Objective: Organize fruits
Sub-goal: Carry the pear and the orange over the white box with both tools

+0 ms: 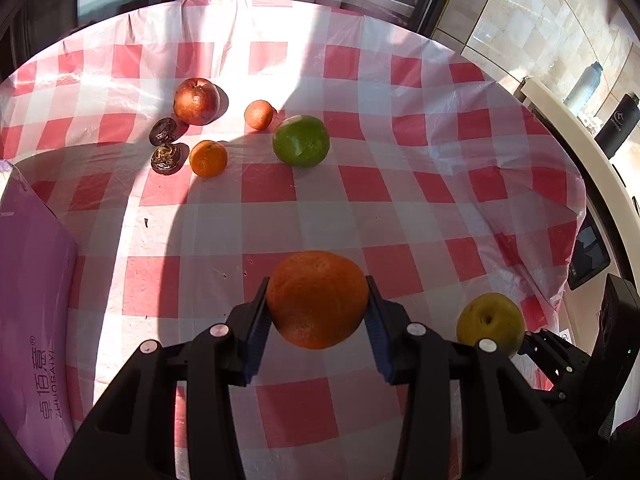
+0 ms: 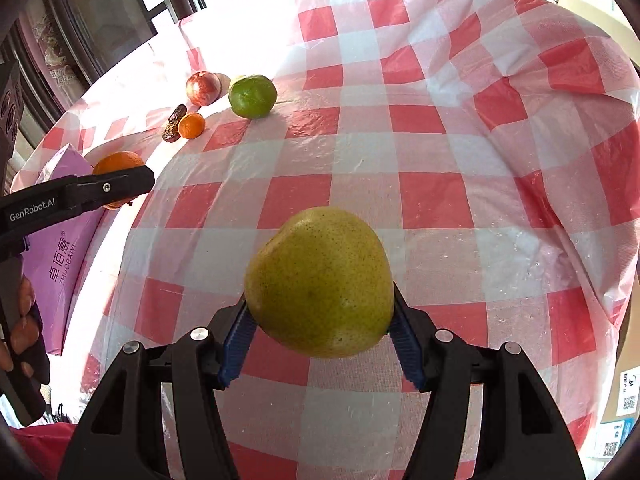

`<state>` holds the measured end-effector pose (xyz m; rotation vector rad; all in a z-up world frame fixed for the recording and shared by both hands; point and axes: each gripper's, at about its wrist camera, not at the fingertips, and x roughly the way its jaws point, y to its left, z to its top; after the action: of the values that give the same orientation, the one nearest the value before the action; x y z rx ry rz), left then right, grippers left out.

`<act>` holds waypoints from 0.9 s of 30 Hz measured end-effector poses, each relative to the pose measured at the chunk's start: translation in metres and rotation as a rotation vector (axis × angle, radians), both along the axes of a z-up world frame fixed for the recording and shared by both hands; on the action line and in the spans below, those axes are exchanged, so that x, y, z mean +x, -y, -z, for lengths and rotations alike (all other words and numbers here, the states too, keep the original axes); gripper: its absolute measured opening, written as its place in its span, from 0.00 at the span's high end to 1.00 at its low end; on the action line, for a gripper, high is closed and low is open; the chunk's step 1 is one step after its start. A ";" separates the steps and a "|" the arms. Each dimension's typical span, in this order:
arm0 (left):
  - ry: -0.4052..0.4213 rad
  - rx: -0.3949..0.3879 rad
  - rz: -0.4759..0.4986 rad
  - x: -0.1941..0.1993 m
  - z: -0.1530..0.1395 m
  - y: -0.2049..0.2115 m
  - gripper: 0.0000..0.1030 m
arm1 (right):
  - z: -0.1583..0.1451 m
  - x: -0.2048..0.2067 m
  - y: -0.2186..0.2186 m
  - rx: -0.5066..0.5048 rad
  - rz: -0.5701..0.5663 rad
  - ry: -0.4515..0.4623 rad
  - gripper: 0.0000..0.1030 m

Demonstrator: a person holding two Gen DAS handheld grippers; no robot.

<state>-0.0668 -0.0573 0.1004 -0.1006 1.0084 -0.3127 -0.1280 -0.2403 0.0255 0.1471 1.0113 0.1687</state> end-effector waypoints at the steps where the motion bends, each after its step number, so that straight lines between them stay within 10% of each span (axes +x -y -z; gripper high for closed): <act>1: 0.018 -0.018 -0.011 0.000 -0.009 -0.010 0.58 | -0.005 -0.001 -0.008 -0.006 -0.009 0.007 0.41; 13: 0.213 -0.056 -0.179 -0.017 -0.103 -0.177 0.57 | -0.081 0.007 -0.160 0.015 -0.255 0.131 0.41; 27: -0.101 0.126 -0.169 0.014 -0.035 -0.337 0.57 | -0.115 0.014 -0.354 0.029 -0.668 0.086 0.41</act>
<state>-0.0525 0.2797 0.1358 -0.0873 1.1100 -0.0901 -0.1139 0.1138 0.1404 -0.1769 0.9425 0.7913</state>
